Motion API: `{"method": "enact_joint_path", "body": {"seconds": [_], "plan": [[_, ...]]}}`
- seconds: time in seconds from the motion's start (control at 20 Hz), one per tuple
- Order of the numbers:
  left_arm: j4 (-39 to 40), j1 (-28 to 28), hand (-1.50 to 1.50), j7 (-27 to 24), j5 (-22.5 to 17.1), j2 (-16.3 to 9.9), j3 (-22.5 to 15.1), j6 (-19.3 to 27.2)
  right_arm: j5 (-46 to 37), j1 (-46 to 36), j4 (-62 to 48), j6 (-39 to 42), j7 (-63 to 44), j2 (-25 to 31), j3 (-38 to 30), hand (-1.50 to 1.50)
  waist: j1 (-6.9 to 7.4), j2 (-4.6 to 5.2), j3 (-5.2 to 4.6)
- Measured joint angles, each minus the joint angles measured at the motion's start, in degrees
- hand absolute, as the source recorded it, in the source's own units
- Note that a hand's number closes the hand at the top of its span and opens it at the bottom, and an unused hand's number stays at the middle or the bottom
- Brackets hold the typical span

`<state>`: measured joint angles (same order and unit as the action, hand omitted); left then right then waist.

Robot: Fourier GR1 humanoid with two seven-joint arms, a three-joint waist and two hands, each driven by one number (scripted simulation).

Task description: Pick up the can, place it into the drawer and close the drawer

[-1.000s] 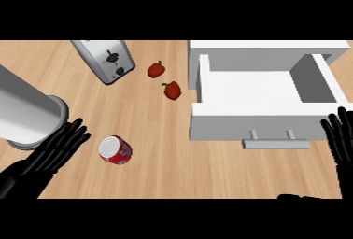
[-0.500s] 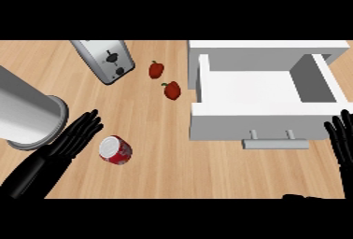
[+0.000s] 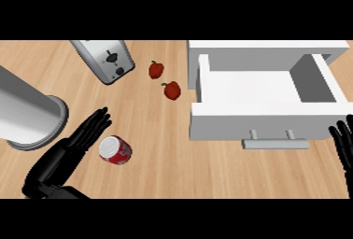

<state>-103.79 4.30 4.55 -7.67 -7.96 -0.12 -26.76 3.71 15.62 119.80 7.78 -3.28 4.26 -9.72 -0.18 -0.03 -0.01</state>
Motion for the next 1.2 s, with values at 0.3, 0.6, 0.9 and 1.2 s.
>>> {"method": "enact_joint_path", "body": {"seconds": [0.3, 0.6, 0.9, 1.2], "plan": [[6.35, -1.38, -1.50, -4.72, 2.81, -0.08, 1.58, -0.50, -1.03, -0.87, -2.71, 1.22, 1.97, -0.21, -0.70, -1.50, 0.04, 0.02, 0.01], [11.72, -1.32, -1.50, -10.65, 6.03, -0.58, 2.96, -0.72, -0.74, -1.20, -2.83, 1.99, 1.97, -0.67, -1.47, -1.50, 0.06, 0.01, 0.01], [19.83, -2.62, -1.50, -16.99, 8.03, -2.80, 5.39, -2.52, -1.56, -1.31, -2.76, 2.17, 2.28, -1.41, -1.55, -1.50, 0.04, 0.01, 0.00], [31.52, -6.87, -1.50, -24.86, 12.20, -3.08, 5.73, -1.79, -2.40, -0.27, -3.61, 2.61, 4.25, -2.49, -1.36, -1.50, -0.09, 0.04, 0.01]]}}
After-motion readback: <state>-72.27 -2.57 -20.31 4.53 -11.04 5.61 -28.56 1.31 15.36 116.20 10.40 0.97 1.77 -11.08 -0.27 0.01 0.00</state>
